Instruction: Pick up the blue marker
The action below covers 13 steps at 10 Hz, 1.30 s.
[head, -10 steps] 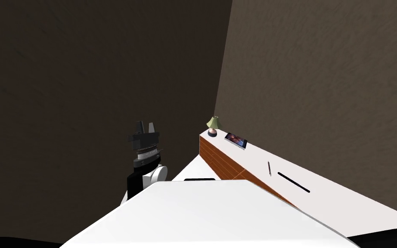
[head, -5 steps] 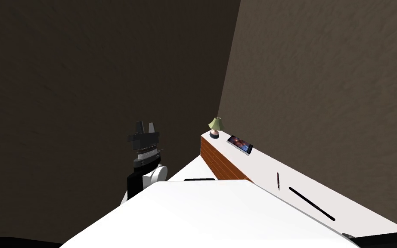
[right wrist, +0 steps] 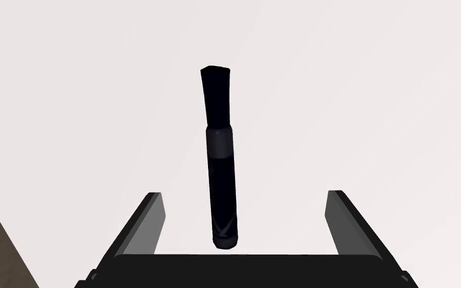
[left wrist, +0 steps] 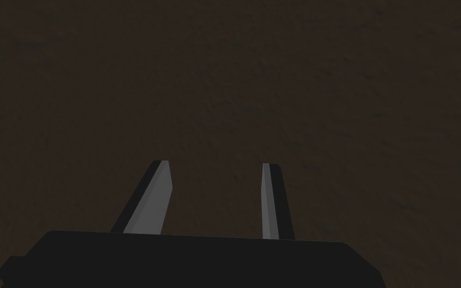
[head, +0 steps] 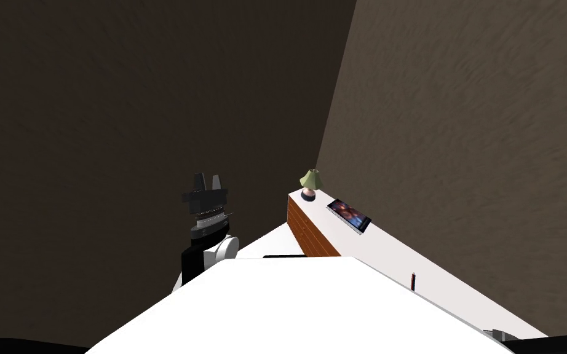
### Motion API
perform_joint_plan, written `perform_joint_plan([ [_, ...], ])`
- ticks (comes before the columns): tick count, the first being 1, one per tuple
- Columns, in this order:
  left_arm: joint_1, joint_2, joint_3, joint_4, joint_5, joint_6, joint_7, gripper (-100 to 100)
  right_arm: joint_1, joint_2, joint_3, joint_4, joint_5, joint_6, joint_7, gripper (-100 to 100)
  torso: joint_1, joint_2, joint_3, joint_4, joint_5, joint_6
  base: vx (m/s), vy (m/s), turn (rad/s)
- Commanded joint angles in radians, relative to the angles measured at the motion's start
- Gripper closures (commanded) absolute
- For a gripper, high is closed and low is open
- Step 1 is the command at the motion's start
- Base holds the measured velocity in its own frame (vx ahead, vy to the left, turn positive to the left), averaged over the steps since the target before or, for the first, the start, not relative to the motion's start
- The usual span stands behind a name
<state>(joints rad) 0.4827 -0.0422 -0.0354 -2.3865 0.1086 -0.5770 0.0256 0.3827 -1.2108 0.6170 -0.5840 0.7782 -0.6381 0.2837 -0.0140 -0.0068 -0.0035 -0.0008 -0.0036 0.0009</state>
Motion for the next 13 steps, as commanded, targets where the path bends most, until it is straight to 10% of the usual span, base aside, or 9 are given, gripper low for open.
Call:
perform_joint_plan([
  [1,0.0,0.0,0.0,0.0,0.0,0.0,0.0,0,0.0,0.0,0.0,0.0,0.0,0.0,0.0,-100,0.0,0.0,0.0,0.0,0.0,0.0,0.02,-0.087,0.054],
  [2,0.0,0.0,0.0,0.0,0.0,0.0,0.0,0,-0.002,0.0,0.001,0.001,0.0,-0.001,0.003,0,0.006,0.001,0.001,0.0,0.001,0.001,0.004,-0.017,-0.003],
  [3,0.0,0.0,0.0,0.0,0.0,0.0,0.0,0,-0.004,0.028,0.001,0.01,0.001,0.022,0.009,-100,0.01,0.002,0.001,0.0,0.002,0.001,-0.005,-0.032,0.053],
  [6,0.0,0.0,0.0,0.0,0.0,0.0,0.0,0,-0.002,0.043,0.004,0.004,0.002,0.041,0.005,-100,0.01,0.004,0.002,0.001,0.002,0.001,-0.008,-0.035,0.037],
  [7,0.0,0.0,0.0,0.0,0.0,0.0,0.0,0,-0.003,0.045,0.004,0.005,0.002,0.044,0.007,100,0.012,0.004,0.002,0.001,0.003,0.001,0.0,0.0,0.0],
  [11,0.0,0.0,0.0,0.0,0.0,0.0,0.0,0,-0.002,0.044,0.004,0.005,0.002,0.043,0.006,100,0.011,0.003,0.002,0.001,0.001,0.001,0.0,0.0,0.0],
  [12,0.0,0.0,0.0,0.0,0.0,0.0,0.0,0,-0.002,0.044,0.004,0.005,0.002,0.043,0.006,0,0.011,0.003,0.002,0.001,0.001,0.001,0.0,0.0,0.0],
  [13,0.0,0.0,0.0,0.0,0.0,0.0,0.0,0,-0.003,0.017,0.001,0.006,0.001,0.013,0.006,100,0.011,0.003,0.002,0.001,0.001,0.001,0.004,0.031,-0.069],
])
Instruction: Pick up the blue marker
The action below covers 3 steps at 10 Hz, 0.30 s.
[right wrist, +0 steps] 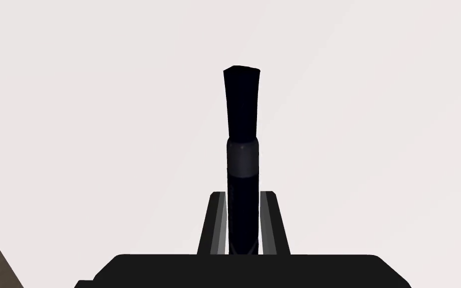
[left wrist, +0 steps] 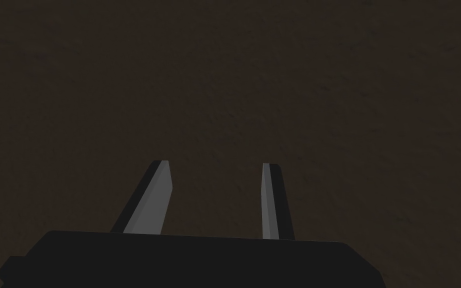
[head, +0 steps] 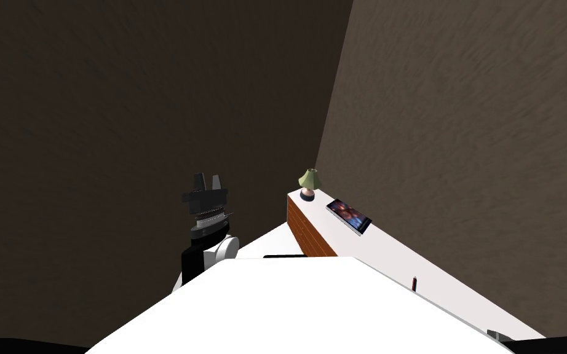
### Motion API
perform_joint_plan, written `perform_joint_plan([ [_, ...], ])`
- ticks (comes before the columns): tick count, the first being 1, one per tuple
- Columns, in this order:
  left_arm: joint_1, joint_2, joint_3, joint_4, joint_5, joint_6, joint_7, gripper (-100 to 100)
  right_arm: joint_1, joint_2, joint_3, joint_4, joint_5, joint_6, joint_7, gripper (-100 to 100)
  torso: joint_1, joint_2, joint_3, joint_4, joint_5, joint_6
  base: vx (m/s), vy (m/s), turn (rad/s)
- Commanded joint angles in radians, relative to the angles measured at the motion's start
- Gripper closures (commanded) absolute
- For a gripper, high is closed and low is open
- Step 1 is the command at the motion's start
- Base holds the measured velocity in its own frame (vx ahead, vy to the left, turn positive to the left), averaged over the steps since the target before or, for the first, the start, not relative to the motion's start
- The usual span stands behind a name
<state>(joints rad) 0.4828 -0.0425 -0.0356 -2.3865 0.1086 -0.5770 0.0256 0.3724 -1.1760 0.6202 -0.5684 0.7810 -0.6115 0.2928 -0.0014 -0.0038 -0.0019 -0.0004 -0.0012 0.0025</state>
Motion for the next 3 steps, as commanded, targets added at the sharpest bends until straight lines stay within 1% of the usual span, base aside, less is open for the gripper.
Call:
perform_joint_plan([
  [1,0.0,0.0,0.0,0.0,0.0,0.0,0.0,0,0.008,-0.029,-0.003,-0.013,-0.002,-0.023,-0.005,100,0.0,0.0,0.0,0.0,0.0,0.0,0.003,0.057,-0.071],
  [2,0.0,0.0,0.0,0.0,0.0,0.0,0.0,0,-0.001,-0.015,-0.002,0.004,0.0,-0.018,0.001,100,0.002,0.0,0.0,0.0,0.0,0.0,0.0,0.026,-0.017],
  [3,0.0,0.0,0.0,0.0,0.0,0.0,0.0,0,-0.001,-0.016,-0.002,0.004,0.0,-0.021,0.001,0,0.001,0.0,0.0,0.0,0.0,0.0,0.0,0.005,0.0],
])
